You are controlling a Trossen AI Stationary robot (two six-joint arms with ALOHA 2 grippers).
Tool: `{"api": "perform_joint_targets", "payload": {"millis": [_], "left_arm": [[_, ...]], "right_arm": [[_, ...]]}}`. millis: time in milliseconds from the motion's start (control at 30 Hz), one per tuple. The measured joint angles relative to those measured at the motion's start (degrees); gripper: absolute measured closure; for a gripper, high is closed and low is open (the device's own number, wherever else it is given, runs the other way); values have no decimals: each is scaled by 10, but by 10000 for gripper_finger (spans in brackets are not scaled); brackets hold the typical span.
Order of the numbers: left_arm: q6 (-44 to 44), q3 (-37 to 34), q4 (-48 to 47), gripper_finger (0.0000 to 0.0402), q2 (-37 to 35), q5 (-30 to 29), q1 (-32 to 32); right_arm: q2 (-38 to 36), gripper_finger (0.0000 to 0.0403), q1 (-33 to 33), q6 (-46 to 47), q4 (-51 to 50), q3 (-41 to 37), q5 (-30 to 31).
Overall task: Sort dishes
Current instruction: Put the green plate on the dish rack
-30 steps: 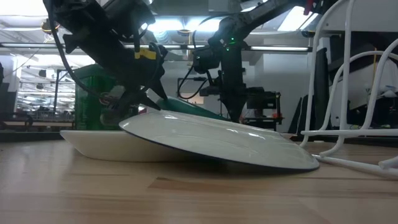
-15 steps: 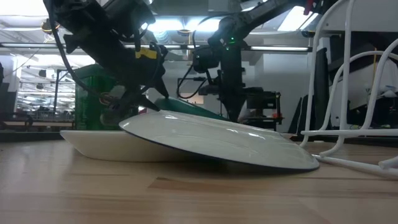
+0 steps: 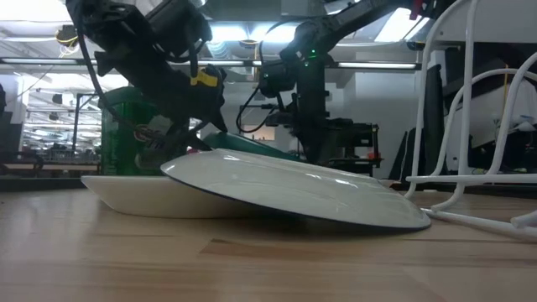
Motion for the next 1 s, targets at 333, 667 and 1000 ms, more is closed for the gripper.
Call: {"api": "perform_joint_targets", "payload": {"millis": [333,667,1000], "left_arm": [[-9,0,1,224,0,-10,-1],[-37,0,34,243,0,-58,-18],[-28,0,112,244,0,-72,-28]], "right_arm": [[0,391,0,-16,-7,0,-9],[1,391,0,-38,-21,-1,-21],[1,391,-2,-70,-30,-1,-45]]}}
